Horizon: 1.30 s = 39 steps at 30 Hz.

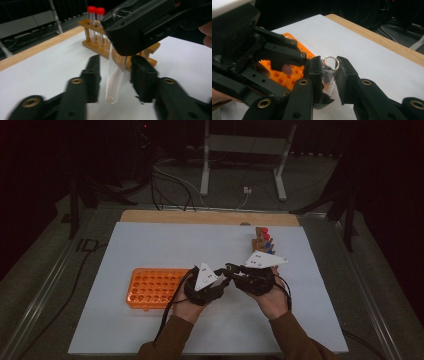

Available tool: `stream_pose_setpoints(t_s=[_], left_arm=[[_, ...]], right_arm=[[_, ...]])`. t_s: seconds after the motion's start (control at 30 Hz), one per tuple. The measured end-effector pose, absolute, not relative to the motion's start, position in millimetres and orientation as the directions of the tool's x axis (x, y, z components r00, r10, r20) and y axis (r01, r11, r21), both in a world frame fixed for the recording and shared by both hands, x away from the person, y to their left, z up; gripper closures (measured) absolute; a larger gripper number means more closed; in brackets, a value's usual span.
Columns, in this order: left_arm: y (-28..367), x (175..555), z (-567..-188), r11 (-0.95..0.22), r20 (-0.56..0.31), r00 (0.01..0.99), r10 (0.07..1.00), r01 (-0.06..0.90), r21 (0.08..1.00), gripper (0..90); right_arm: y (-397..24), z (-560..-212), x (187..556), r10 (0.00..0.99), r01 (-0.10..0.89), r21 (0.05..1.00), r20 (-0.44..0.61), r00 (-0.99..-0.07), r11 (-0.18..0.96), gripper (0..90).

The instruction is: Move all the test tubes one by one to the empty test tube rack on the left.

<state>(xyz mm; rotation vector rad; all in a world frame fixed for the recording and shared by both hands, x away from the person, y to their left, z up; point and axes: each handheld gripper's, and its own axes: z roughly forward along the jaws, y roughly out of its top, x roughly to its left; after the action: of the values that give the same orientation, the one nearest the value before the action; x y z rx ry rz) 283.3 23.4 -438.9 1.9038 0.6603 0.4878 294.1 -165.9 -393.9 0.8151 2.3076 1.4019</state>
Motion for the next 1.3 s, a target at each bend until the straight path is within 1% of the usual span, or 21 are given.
stream_pose_setpoints(t_s=[0.07,0.2,0.23,0.27,0.3,0.33,0.37,0.4,0.57,0.6,0.67,0.7,0.73,0.77,0.97,1.1,1.3], left_arm=[[23.9,284.3,-439.4,-0.321,0.023,0.772,0.635,0.236,0.917,73.5],[22.1,283.2,-439.7,-0.329,0.029,0.781,0.624,0.229,0.916,76.2],[22.1,283.0,-439.6,-0.329,0.028,0.780,0.625,0.231,0.916,76.3],[22.7,283.1,-439.7,-0.330,0.027,0.778,0.627,0.234,0.915,76.4],[24.0,283.4,-439.8,-0.330,0.026,0.777,0.629,0.237,0.914,76.4],[25.6,283.5,-440.1,-0.325,0.021,0.775,0.632,0.241,0.914,76.4],[27.6,283.4,-440.2,-0.325,0.019,0.772,0.635,0.244,0.914,76.5],[29.7,283.2,-440.6,-0.327,0.023,0.771,0.637,0.243,0.913,76.5],[42.1,280.3,-442.2,-0.309,0.010,0.754,0.657,0.258,0.915,76.5],[44.8,279.7,-442.6,-0.304,0.005,0.750,0.661,0.263,0.916,76.5],[49.9,278.1,-443.1,-0.306,0.005,0.746,0.666,0.267,0.914,76.4],[52.4,277.1,-443.3,-0.307,0.006,0.743,0.669,0.270,0.913,76.4],[54.7,275.7,-443.6,-0.300,0.000,0.740,0.673,0.273,0.914,76.4],[57.6,274.3,-443.6,-0.297,0.000,0.737,0.676,0.272,0.915,76.4],[72.1,265.3,-448.8,-0.257,-0.032,0.716,0.697,0.292,0.921,76.4],[80.0,260.2,-453.6,-0.257,-0.038,0.710,0.703,0.304,0.917,76.3],[91.6,255.1,-464.7,-0.245,-0.068,0.698,0.713,0.339,0.909,76.2]], right_arm=[[-166.5,-394.4,294.0,0.615,0.307,0.883,0.026,-0.788,0.356,76.1],[-167.9,-394.7,293.6,0.613,0.308,0.882,0.028,-0.790,0.356,75.2],[-169.2,-394.9,293.7,0.611,0.308,0.885,0.033,-0.791,0.350,70.3],[-171.3,-394.8,293.8,0.611,0.314,0.889,0.050,-0.790,0.333,62.6],[-171.3,-394.8,293.8,0.611,0.314,0.889,0.050,-0.790,0.333,62.6],[-174.1,-394.6,294.0,0.610,0.320,0.893,0.067,-0.790,0.316,55.4],[-180.4,-395.1,294.6,0.624,0.342,0.895,0.097,-0.775,0.286,41.1],[-184.0,-396.0,295.0,0.632,0.353,0.895,0.110,-0.767,0.273,35.5],[-202.4,-405.1,291.9,0.683,0.364,0.902,0.115,-0.721,0.233,17.0],[-202.4,-405.1,291.9,0.683,0.364,0.902,0.115,-0.721,0.233,17.0],[-213.7,-409.1,288.1,0.708,0.364,0.906,0.112,-0.697,0.216,11.6],[-213.7,-409.1,288.1,0.708,0.364,0.906,0.112,-0.697,0.216,11.6],[-217.8,-410.5,286.5,0.718,0.364,0.908,0.112,-0.687,0.208,7.9],[-225.7,-413.7,283.0,0.745,0.361,0.910,0.096,-0.660,0.202,1.6],[-246.3,-421.9,278.5,0.785,0.366,0.913,0.091,-0.612,0.180,0.4],[-264.5,-426.5,276.7,0.807,0.383,0.918,0.145,-0.572,0.107,0.4],[-270.5,-428.4,275.3,0.813,0.385,0.918,0.150,-0.562,0.098,0.4]])
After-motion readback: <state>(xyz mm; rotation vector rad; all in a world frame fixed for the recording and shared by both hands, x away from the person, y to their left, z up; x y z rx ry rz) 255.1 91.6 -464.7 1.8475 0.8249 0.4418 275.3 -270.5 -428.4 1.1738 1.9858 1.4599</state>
